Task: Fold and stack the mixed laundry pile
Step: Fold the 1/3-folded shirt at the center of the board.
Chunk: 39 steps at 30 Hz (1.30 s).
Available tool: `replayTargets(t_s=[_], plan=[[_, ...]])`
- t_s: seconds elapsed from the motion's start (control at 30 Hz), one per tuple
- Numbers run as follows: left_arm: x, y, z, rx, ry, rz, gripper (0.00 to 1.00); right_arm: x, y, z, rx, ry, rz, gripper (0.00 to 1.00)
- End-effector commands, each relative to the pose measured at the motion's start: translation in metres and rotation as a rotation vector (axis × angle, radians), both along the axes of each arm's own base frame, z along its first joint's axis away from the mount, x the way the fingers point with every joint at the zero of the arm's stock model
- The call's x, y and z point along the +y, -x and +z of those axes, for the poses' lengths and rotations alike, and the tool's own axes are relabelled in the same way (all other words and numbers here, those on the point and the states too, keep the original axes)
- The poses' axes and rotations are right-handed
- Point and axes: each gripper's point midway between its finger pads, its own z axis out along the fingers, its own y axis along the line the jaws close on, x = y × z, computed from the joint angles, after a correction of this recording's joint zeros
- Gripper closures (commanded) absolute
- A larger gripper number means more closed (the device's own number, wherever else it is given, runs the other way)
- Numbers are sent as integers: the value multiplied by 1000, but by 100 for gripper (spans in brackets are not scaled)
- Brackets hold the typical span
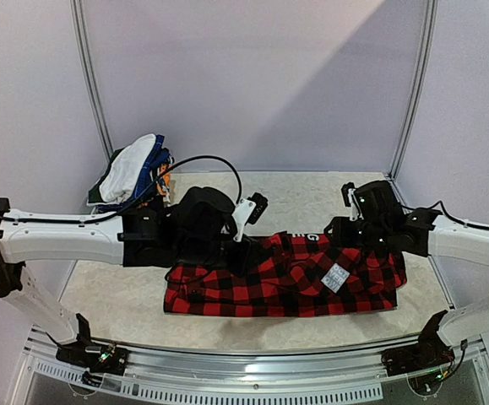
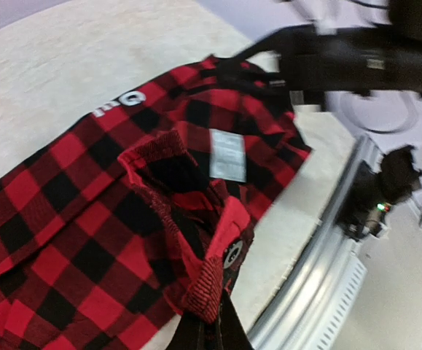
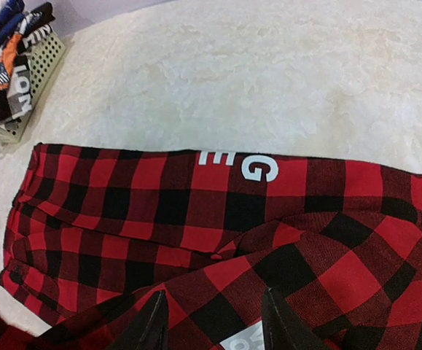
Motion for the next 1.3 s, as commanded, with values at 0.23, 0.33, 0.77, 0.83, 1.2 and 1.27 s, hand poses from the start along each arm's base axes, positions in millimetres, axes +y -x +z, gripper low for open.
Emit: replayTargets(t_s=[0.23, 0.33, 0.77, 0.83, 1.2, 1.27], plan=[[-21, 54, 33, 25, 134, -185, 100, -10, 7, -74, 191, 153, 17, 57], [-22, 59, 45, 24, 173, -202, 100, -17, 6, -88, 217, 176, 2, 57], [-7, 60, 60, 45, 253, -148, 100, -29, 34, -126, 375, 227, 7, 56], [-7, 59, 61, 49, 261, -138, 100, -32, 39, -129, 396, 240, 6, 56], [31, -12, 41, -60, 184, 299, 100, -50, 9, -49, 192, 256, -116, 43], [45, -28, 30, -63, 170, 393, 100, -57, 1, -25, 134, 259, -163, 40]])
